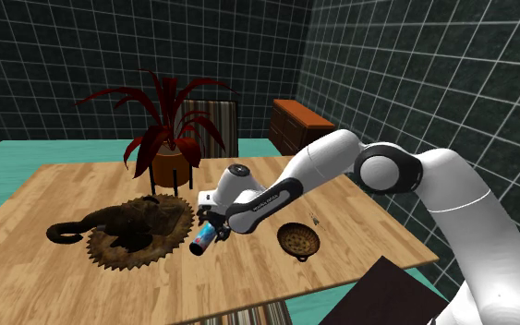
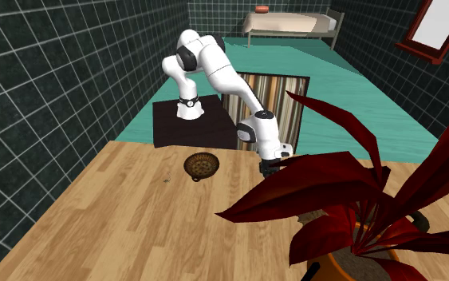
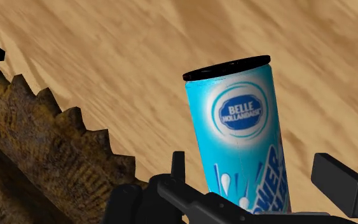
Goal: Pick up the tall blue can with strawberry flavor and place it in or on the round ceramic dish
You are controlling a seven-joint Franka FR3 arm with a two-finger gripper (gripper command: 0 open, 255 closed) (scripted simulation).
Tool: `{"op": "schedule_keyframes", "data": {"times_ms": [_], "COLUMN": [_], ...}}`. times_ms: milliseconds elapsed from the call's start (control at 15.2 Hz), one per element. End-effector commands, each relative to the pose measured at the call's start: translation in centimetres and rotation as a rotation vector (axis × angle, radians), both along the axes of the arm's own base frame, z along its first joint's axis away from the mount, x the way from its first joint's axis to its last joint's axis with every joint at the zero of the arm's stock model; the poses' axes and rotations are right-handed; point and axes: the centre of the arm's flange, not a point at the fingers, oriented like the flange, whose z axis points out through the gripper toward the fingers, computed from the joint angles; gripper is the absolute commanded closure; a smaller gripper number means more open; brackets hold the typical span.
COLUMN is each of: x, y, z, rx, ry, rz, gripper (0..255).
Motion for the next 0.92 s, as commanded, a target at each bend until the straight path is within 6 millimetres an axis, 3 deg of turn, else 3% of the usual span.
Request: {"op": "schedule_keyframes", "data": {"times_ms": [0,528,594,858], "x": [0.26,0.26,0.26,0.37], "y": [0.13,0.13,0.13,0.13], "z": [-1.24,-1.24,-1.24,-1.19], "rx": [-0.001,-0.001,-0.001,-0.001], "ry": [-0.001,-0.001,-0.001,0.0], "rz": [0.0,0.0,0.0,0.0], "gripper": [0,0,255,255]}}
